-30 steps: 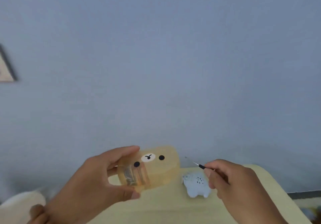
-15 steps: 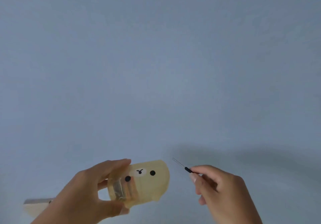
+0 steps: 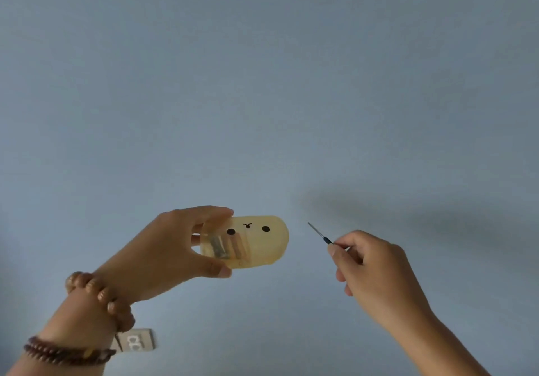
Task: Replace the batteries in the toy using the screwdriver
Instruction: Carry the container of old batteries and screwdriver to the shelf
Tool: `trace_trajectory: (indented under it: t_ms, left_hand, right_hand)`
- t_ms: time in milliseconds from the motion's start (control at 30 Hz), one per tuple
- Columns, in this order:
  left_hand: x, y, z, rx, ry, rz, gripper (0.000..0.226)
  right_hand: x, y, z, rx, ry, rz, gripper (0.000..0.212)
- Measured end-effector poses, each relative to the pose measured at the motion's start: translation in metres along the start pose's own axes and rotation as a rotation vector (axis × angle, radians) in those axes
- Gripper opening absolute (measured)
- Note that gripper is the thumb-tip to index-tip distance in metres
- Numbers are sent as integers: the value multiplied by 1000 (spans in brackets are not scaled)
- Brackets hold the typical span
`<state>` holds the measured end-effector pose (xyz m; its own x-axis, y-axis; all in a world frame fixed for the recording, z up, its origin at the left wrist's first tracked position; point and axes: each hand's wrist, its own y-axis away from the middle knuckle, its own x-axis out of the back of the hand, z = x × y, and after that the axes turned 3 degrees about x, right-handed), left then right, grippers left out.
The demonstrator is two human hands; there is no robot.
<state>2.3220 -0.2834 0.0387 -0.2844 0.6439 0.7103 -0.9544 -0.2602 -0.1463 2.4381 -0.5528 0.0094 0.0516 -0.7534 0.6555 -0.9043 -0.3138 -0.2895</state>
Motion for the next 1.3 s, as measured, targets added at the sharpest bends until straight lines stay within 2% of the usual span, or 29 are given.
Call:
trace_trajectory:
  t_ms: [200,667,967,1300]
  left_hand:
    - [-25,33,17,62,44,-23,87]
    - [-69,96,81,265,11,116,87]
    - [-54,207,112,465,-46,387,88]
    - [-36,412,153,733,-133,801,82]
  right_hand:
    - [16,24,14,18,-20,-62,17]
    - [55,35,49,172,-145,-229,12]
    - [31,58,-4,455,-281,-451,11]
    - [-3,180,-102,818,-400,-716,17]
